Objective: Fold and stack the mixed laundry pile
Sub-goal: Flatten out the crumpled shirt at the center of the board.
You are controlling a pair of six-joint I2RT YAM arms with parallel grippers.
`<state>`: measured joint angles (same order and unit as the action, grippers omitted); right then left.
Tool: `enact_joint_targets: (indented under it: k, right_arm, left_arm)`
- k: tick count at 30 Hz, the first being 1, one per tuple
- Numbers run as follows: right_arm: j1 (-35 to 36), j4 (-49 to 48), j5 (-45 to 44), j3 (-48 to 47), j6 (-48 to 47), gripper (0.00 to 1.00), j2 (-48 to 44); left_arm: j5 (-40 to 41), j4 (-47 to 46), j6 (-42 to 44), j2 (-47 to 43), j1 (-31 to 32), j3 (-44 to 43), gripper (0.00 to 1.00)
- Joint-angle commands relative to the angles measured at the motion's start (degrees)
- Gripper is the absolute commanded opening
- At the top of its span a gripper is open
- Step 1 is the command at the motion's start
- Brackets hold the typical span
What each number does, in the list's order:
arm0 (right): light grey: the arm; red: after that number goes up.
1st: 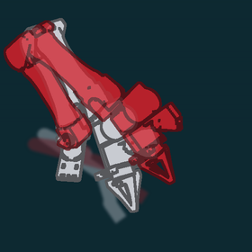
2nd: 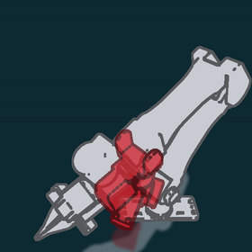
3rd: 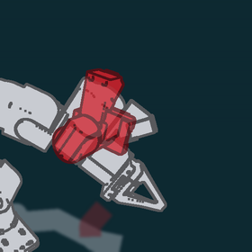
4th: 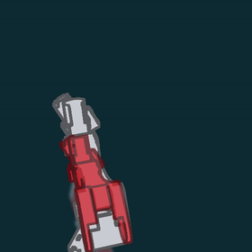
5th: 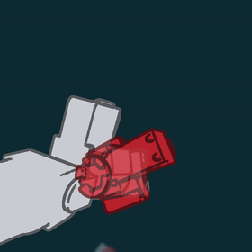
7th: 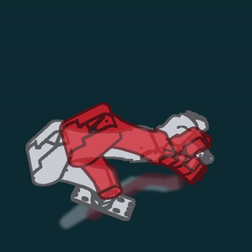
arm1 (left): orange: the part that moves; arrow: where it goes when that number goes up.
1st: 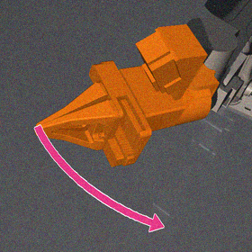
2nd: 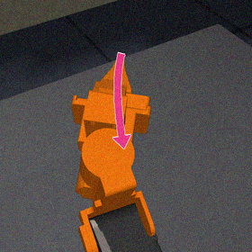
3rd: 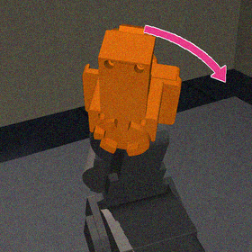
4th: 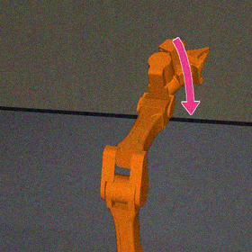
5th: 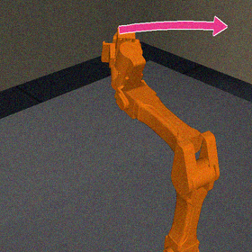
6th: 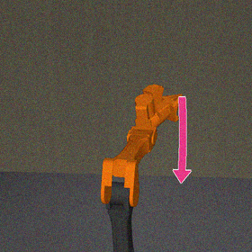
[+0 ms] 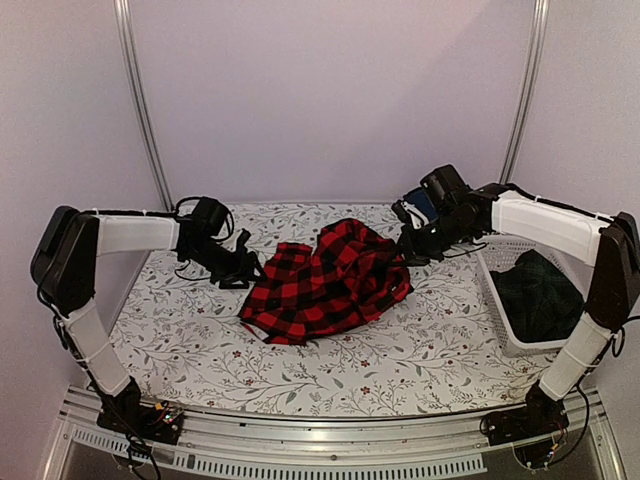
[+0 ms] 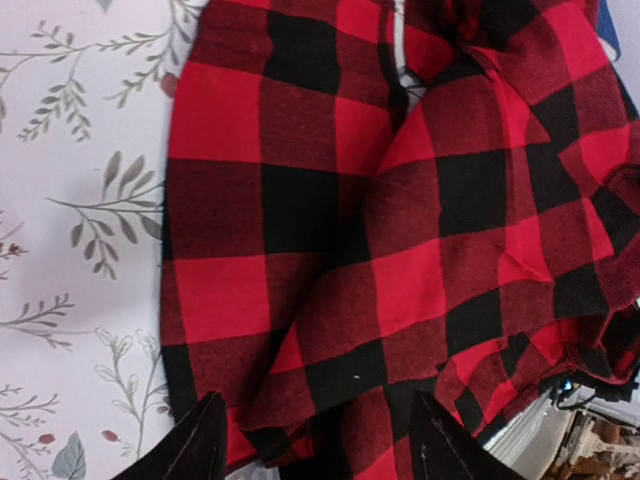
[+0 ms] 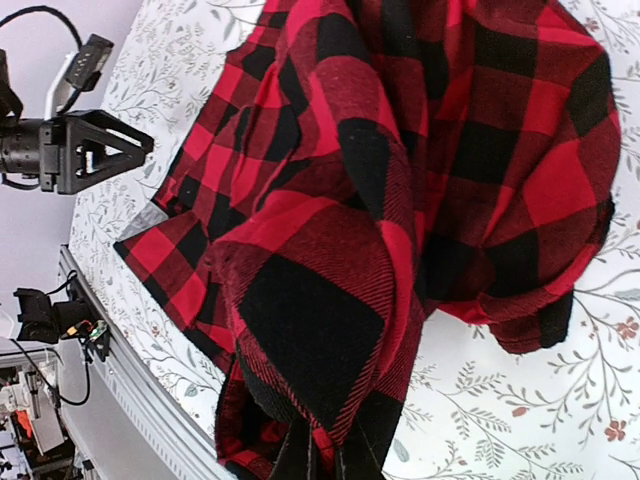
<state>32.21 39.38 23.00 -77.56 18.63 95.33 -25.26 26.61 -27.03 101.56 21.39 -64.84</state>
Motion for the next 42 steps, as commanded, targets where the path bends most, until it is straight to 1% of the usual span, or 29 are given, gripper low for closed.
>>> enact_joint_targets:
  k: [1,3,8,11,14,16,17,18,20,21,23,24,27,28,30,33,34,35,37,39,40,41,42]
  right_arm:
    - [0.6,-4.2,4.5,-0.9,0.8,0.00,-0.8]
    - [0.1,-4.0,4.2,-1.3,0.9,0.00,-1.2]
    - [-1.5,-4.0,4.2,-0.9,1.6,0.00,-2.8]
    - [-1.6,-4.0,4.6,-1.5,1.8,0.00,-2.8]
    - [-1.6,-4.0,5.0,-2.4,2.1,0.00,-2.9]
    - [-1.7,-4.0,5.3,-3.2,2.3,0.00,-3.0]
    - [-1.6,-4.0,5.5,-3.7,2.5,0.00,-3.0]
    - [-1.7,-4.0,5.6,-4.4,2.7,0.00,-3.0]
    - [-1.7,-3.9,5.8,-6.3,3.0,0.00,-2.9]
    - [-1.7,-3.8,5.7,-7.4,3.1,0.00,-2.9]
    - [-1.9,-3.5,5.5,-9.8,3.2,0.00,-2.7]
    - [-1.9,-3.2,5.4,-11.1,3.2,0.00,-2.6]
    - [-2.4,-2.9,5.2,-15.4,2.9,0.00,-1.7]
    - [-2.5,-2.9,5.4,-17.2,2.8,0.00,-0.8]
    - [-2.5,-3.0,6.8,-21.9,2.4,0.00,1.3]
    - [-2.2,-4.2,10.9,-33.3,3.3,0.00,7.3]
    - [-1.7,-4.4,12.1,-38.4,4.0,0.00,9.2]
    - [-1.0,-4.3,13.7,-43.9,4.4,0.00,12.9]
    - [1.0,-4.2,17.1,-58.0,5.7,0.00,19.0]
    - [3.1,-7.2,22.4,-69.2,8.5,0.00,26.0]
    - [4.0,-11.2,25.4,-70.7,10.5,0.00,28.2]
    - [4.8,-15.0,27.6,-70.0,14.0,0.00,28.6]
    - [5.3,-17.4,29.2,-68.1,15.6,0.00,27.7]
  left_arm:
    - [-4.1,-4.7,1.3,-0.9,2.3,1.7,0.62]
    - [-3.5,-4.8,3.0,-0.8,3.7,1.8,0.63]
    - [1.8,-3.4,6.0,2.5,7.5,0.6,0.63]
    - [6.7,-3.1,6.0,4.2,8.2,0.0,0.64]
    - [9.5,-3.0,6.1,5.8,8.2,-1.4,0.69]
    - [9.2,-3.4,6.7,7.2,8.2,-2.7,0.68]
    - [8.6,-3.6,7.0,8.0,8.4,-3.3,0.66]
    - [7.9,-3.8,7.6,8.8,8.7,-4.0,0.61]
    - [6.7,-4.1,8.8,9.9,9.1,-5.2,0.43]
    - [6.3,-4.1,9.2,10.2,9.3,-5.7,0.31]
    - [4.5,-4.3,9.5,9.9,9.1,-6.2,0.02]
    - [4.1,-4.4,9.5,9.1,8.8,-6.3,0.00]
    - [1.1,-5.8,8.3,4.4,6.5,-5.7,0.00]
    - [1.1,-6.3,7.5,2.0,5.5,-5.6,0.00]
    - [3.9,-6.0,6.3,-3.2,3.0,-6.1,0.00]
    - [7.3,-5.5,3.8,-12.1,-1.4,-7.8,0.00]
    - [7.8,-5.6,3.0,-15.0,-2.8,-8.4,0.00]
    - [8.4,-5.4,2.2,-18.2,-4.0,-9.2,0.00]
    - [9.1,-4.7,0.8,-23.4,-5.8,-11.3,0.00]
    - [8.9,-4.1,-0.3,-27.8,-5.9,-14.0,0.00]
    - [8.3,-4.7,-0.9,-30.2,-5.9,-15.0,0.00]
    - [8.3,-5.6,-1.7,-32.8,-5.8,-15.7,0.00]
    - [8.3,-6.5,-2.4,-35.0,-5.8,-16.2,0.00]
